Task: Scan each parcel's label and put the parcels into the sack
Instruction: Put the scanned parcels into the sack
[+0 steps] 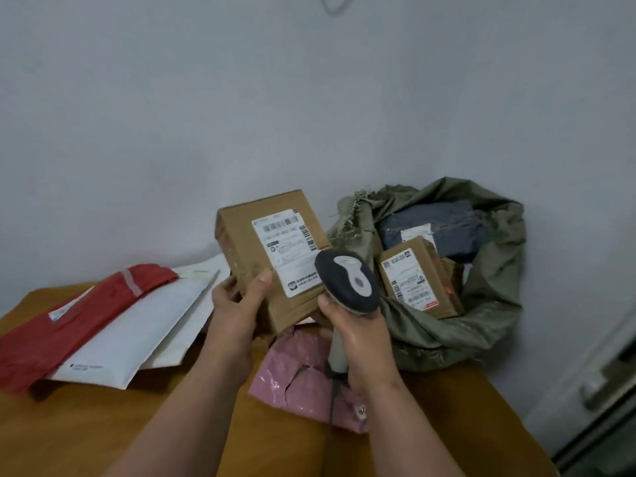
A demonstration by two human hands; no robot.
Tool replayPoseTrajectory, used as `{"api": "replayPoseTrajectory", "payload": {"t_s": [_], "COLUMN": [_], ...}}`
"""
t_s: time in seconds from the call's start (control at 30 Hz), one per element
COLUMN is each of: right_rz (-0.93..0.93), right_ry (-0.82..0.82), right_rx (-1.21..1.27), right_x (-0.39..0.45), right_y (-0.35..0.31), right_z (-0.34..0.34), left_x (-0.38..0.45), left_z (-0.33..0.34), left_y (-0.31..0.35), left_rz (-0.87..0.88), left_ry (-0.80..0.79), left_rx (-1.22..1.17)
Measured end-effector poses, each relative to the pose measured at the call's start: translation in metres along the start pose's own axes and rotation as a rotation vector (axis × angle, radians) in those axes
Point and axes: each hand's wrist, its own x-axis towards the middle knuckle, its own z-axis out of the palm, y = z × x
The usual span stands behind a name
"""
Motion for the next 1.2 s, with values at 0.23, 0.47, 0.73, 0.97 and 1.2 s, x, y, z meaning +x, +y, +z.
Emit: {"api": "replayPoseTrajectory", "payload": {"t_s": [0.23, 0.47, 0.73, 0.97, 1.2], "right_rz": [-0.087, -0.150, -0.141, -0.090, -0.041], "right_ry": [0.225, 0.271, 0.114, 0.091, 0.079], "right_rx": [0.138, 0.124, 0.034, 0.010, -0.050], "right_x": [0.042, 0.126, 0.204, 0.218, 0.203], "right_y": [-0.035, -0.068, -0.087, -0.068, -0.067], "right_z": [-0.063, -0.127, -0.154, -0.151, -0.129], "left_x": [0.029, 0.078, 0.150, 0.163, 0.147], "left_z": [0.110, 0.223, 0.283, 0.274, 0.251], "left_y": [0.004, 0.002, -0.011, -0.026, -0.019], "left_rz": [0.091, 0.156, 0.100, 0.152, -0.032], "left_ry": [-0.286, -0.393, -0.331, -0.275, -0.447], "left_rx": [0.201, 0.312, 0.437, 0.772, 0.470]}}
